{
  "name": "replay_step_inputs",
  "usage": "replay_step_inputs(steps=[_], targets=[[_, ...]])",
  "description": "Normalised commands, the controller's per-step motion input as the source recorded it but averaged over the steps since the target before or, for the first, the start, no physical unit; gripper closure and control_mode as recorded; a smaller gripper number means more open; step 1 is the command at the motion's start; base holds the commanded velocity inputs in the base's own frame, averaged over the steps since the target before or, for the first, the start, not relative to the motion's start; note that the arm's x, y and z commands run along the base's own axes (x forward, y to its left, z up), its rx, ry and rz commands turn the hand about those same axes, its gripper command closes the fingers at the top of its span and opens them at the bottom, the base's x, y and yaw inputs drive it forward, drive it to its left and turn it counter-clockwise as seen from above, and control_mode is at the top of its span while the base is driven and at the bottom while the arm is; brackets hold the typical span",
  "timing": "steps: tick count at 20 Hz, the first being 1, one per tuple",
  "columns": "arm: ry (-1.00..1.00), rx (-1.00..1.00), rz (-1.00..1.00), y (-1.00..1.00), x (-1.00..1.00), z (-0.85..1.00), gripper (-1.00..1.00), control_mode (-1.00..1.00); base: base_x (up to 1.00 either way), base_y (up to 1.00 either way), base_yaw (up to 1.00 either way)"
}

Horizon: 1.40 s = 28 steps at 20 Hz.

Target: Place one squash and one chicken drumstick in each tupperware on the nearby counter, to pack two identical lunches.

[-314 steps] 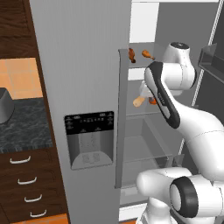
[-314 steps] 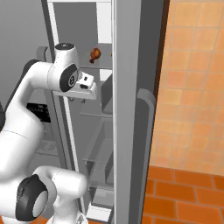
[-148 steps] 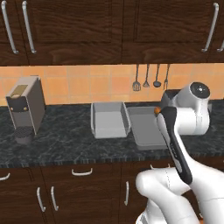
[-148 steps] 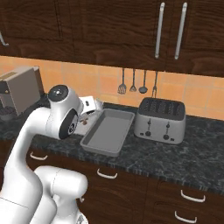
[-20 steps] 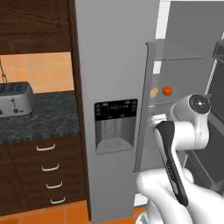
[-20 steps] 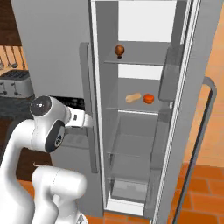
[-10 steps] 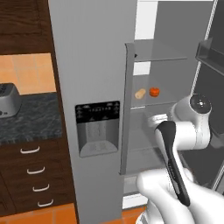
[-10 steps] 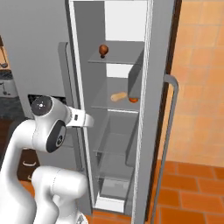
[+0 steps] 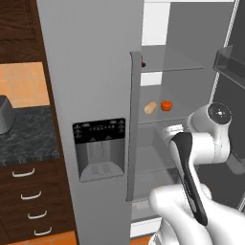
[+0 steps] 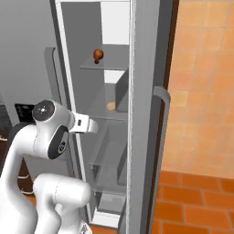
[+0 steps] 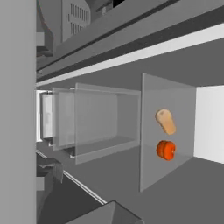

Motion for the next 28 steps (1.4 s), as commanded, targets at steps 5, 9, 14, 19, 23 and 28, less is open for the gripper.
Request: replay_step_inputs(steps=[5,9,14,19,23,28], targets=[[0.00,0.00,0.00,-0.09,0.20,0.00,-1.00,-1.00,0.35,-0.13,0.00],[0.00,0.00,0.00,-0.35,0.53,0.00,-1.00,-1.00,0.00,0.00,0.00],[0.00,0.00,-0.05,-0.28,0.70,0.00,-1.00,-1.00,0.00,0.00,0.00],[0.07,0.00,-0.11,-0.40,0.72,-0.01,-1.00,-1.00,0.00,0.00,0.00],[0.03,0.00,-0.09,-0.41,0.73,-0.07,-1.00,-1.00,0.00,0.00,0.00],[0.08,0.09,-0.05,-0.43,0.80,-0.20,-1.00,-1.00,0.00,0.00,0.00]])
